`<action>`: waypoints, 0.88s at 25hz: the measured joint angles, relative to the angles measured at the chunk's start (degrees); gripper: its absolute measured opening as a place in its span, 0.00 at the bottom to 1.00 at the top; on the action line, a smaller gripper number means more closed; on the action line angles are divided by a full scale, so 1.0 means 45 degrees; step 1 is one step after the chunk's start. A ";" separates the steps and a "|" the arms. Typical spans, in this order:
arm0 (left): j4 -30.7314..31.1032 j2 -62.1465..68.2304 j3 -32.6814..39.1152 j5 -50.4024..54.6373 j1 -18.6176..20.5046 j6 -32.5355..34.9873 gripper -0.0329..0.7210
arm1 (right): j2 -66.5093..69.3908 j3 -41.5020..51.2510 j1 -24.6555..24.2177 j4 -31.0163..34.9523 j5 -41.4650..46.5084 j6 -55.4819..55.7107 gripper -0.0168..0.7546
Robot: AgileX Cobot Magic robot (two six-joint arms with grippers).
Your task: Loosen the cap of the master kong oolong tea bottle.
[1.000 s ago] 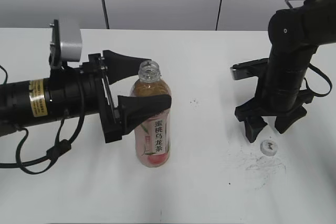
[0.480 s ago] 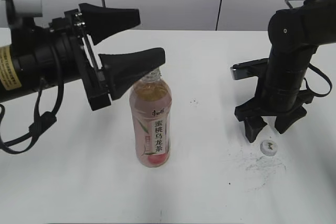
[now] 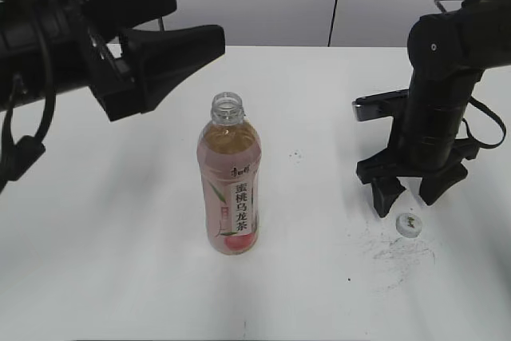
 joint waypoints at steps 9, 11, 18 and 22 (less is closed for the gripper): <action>0.0060 -0.3485 0.0011 0.5166 0.0003 -0.1617 0.82 | -0.0647 0.0010 0.0000 -0.0130 0.0691 0.0042 0.76; 0.0060 -0.4363 0.0011 0.6563 0.0003 -0.1667 0.82 | -0.1151 0.0010 0.0000 -0.0207 0.0848 0.0042 0.76; -0.0721 -0.7717 0.0023 1.2547 0.0003 -0.1712 0.82 | -0.3588 0.0093 0.0000 -0.0348 0.2296 0.0058 0.76; -0.2337 -0.8682 0.0023 1.6559 0.0003 -0.0680 0.82 | -0.5414 0.0096 0.0000 -0.0477 0.3151 0.0058 0.76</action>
